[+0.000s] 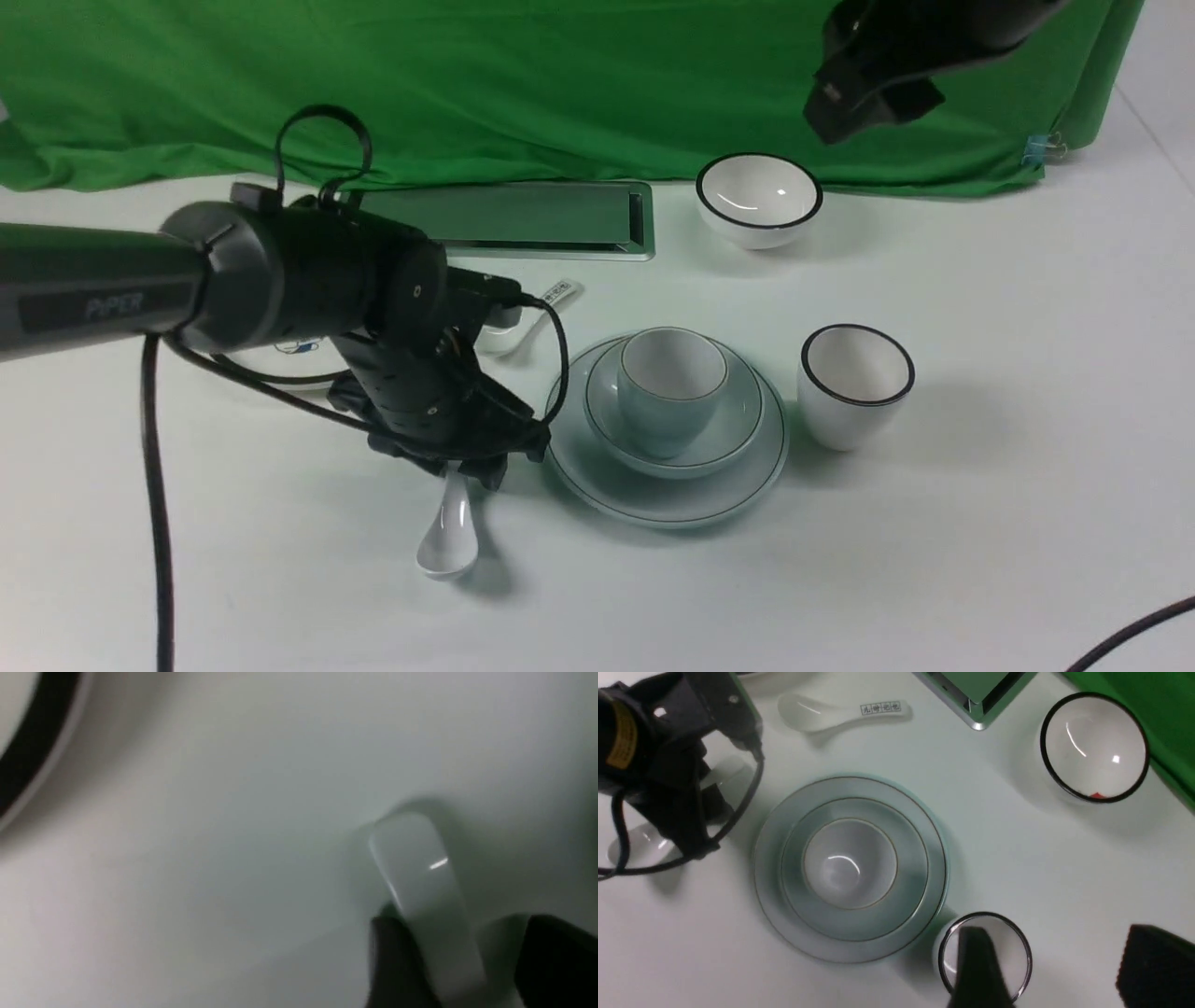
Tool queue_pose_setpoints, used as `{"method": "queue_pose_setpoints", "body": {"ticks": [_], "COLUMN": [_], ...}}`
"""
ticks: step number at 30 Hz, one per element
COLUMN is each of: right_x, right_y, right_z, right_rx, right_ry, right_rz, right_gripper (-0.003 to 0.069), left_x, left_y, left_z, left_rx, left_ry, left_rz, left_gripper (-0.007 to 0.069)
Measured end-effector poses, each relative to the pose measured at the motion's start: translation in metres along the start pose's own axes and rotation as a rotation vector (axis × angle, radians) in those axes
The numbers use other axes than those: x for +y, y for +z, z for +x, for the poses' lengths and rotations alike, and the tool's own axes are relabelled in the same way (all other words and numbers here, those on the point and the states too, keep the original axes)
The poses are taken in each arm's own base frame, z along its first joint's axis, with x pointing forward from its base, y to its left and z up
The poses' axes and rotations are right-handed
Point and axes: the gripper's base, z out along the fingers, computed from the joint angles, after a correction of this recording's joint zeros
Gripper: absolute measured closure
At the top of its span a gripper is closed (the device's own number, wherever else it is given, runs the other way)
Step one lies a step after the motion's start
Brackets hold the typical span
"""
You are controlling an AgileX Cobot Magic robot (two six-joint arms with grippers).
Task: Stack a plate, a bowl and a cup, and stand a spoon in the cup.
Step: Use the left arm to grab a blue soup spoon, then use the left arm to put the blue soup spoon into the blue teacup in the middle
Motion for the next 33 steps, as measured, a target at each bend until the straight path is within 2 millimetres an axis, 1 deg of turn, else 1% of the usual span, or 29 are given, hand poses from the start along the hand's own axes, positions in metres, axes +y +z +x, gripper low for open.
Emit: {"method": "queue_pose_setpoints", "body": {"ticks": [1, 4, 5, 6, 8, 9, 10, 12, 13, 14, 16, 17, 18, 20, 22, 23, 24, 25, 29, 30, 31, 33], "right_x": [0.001, 0.005, 0.006, 0.007, 0.009, 0.011, 0.013, 0.016, 0.017, 0.019, 0.023, 0.023, 0.025, 0.027, 0.029, 0.03, 0.03, 0.03, 0.033, 0.033, 0.034, 0.035], "right_y": [-0.002, -0.011, -0.013, -0.016, -0.02, -0.027, -0.032, -0.042, -0.042, -0.049, -0.053, -0.054, -0.056, -0.056, -0.054, -0.052, -0.052, -0.05, -0.039, -0.039, -0.035, -0.03], "right_z": [0.002, 0.014, 0.019, 0.023, 0.03, 0.04, 0.048, 0.061, 0.062, 0.071, 0.081, 0.082, 0.088, 0.095, 0.101, 0.104, 0.104, 0.106, 0.113, 0.113, 0.116, 0.12], "right_rx": [0.001, 0.014, 0.02, 0.024, 0.031, 0.04, 0.045, 0.048, 0.049, 0.05, 0.05, 0.051, 0.056, 0.065, 0.083, 0.093, 0.095, 0.105, 0.147, 0.147, 0.164, 0.185], "right_ry": [0.0, 0.0, -0.001, -0.001, -0.002, -0.005, -0.008, -0.01, -0.01, -0.011, -0.019, -0.019, -0.028, -0.035, -0.038, -0.038, -0.038, -0.032, -0.015, -0.014, -0.013, -0.013], "right_rz": [0.0, -0.004, -0.003, -0.003, 0.0, 0.006, 0.013, 0.022, 0.022, 0.025, 0.025, 0.024, 0.023, 0.021, 0.015, 0.012, 0.011, 0.007, -0.008, -0.008, -0.013, -0.021], "right_gripper": [0.0235, 0.0243, 0.0249, 0.0253, 0.026, 0.0266, 0.0272, 0.0281, 0.0283, 0.0288, 0.0291, 0.0291, 0.0291, 0.0291, 0.0291, 0.0291, 0.0291, 0.0291, 0.0291, 0.0291, 0.0291, 0.0291], "left_x": [0.0, 0.0, -0.001, -0.002, -0.004, -0.007, -0.01, -0.017, -0.018, -0.025, -0.038, -0.038, -0.05, -0.065, -0.079, -0.086, -0.087, -0.092, -0.095, -0.095, -0.094, -0.095], "left_y": [0.0, -0.006, -0.013, -0.024, -0.039, -0.067, -0.091, -0.128, -0.132, -0.156, -0.171, -0.173, -0.176, -0.169, -0.153, -0.142, -0.14, -0.125, -0.088, -0.088, -0.079, -0.069], "left_z": [0.0, 0.0, -0.001, -0.002, -0.005, -0.009, -0.012, -0.018, -0.019, -0.023, -0.027, -0.027, -0.03, -0.033, -0.038, -0.041, -0.042, -0.045, -0.051, -0.051, -0.052, -0.053], "left_rx": [0.0, -0.008, -0.021, -0.049, -0.094, -0.201, -0.296, -0.484, -0.514, -0.657, -0.788, -0.801, -0.868, -0.918, -0.953, -0.969, -0.971, -0.983, -0.971, -0.973, -0.966, -0.965], "left_ry": [0.001, 0.003, 0.006, 0.012, 0.017, 0.02, 0.015, -0.012, -0.015, -0.015, 0.026, 0.027, 0.069, 0.114, 0.146, 0.163, 0.166, 0.185, 0.199, 0.198, 0.184, 0.151], "left_rz": [-0.001, 0.003, 0.007, 0.017, 0.029, 0.059, 0.091, 0.166, 0.173, 0.224, 0.255, 0.254, 0.259, 0.242, 0.207, 0.178, 0.173, 0.139, 0.078, 0.076, 0.07, 0.072], "left_gripper": [0.0379, 0.0549, 0.0559, 0.0555, 0.0552, 0.0552, 0.0552, 0.0552, 0.0552, 0.0552, 0.0552, 0.0552, 0.0552, 0.0552, 0.0552, 0.0552, 0.0552, 0.0552, 0.0552, 0.0552, 0.0552, 0.0552]}}
